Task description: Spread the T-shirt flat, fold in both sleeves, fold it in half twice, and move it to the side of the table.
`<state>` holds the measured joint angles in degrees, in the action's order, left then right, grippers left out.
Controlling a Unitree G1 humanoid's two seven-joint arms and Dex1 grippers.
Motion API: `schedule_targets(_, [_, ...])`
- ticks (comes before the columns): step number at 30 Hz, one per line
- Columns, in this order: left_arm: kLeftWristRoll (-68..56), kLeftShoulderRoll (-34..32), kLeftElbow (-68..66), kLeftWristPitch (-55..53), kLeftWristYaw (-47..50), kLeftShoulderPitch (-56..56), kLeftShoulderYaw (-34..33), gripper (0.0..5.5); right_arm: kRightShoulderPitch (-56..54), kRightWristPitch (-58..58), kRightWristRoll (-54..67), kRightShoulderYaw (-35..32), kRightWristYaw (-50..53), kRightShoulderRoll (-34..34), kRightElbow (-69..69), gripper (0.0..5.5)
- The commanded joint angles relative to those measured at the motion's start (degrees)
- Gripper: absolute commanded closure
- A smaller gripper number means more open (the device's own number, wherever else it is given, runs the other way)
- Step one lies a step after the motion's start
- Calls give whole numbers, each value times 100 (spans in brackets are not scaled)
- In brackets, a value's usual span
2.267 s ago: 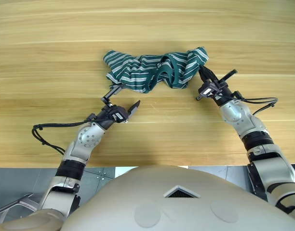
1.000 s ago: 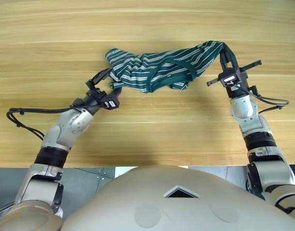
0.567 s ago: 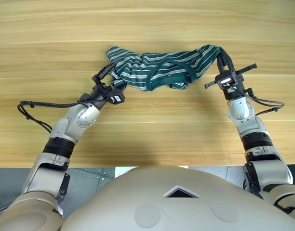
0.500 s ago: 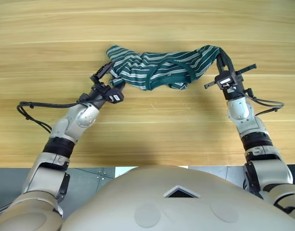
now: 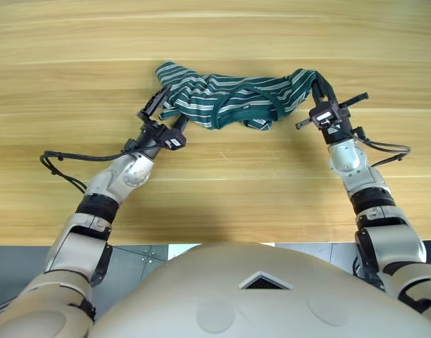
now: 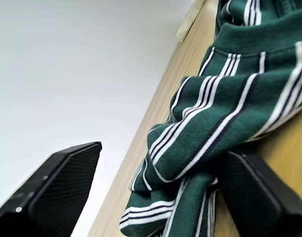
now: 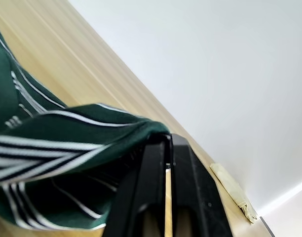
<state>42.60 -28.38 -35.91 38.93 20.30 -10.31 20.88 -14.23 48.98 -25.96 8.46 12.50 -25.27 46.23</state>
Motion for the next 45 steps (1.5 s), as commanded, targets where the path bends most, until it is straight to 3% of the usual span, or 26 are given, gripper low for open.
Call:
schedule_targets(1, [116, 9, -322, -184, -4, -185, 105, 141, -72, 21, -11, 20, 57, 16, 34, 548])
schedule_targets(12, [341, 69, -455, 272, 1202, -148, 239, 141, -258, 14, -31, 140, 127, 62, 645, 548])
schedule_targets(29, [436, -17, -163, 288, 1992, -144, 182, 141, -362, 10, -42, 249, 209, 112, 1014, 548])
schedule_targets(35, [473, 66, -539, 193, 1819, -380, 330, 141, -402, 11, -60, 281, 267, 130, 1134, 548])
schedule_targets(45, [272, 170, -1272, 4, 832, -513, 569, 304, -435, 20, -86, 367, 365, 141, 1176, 550])
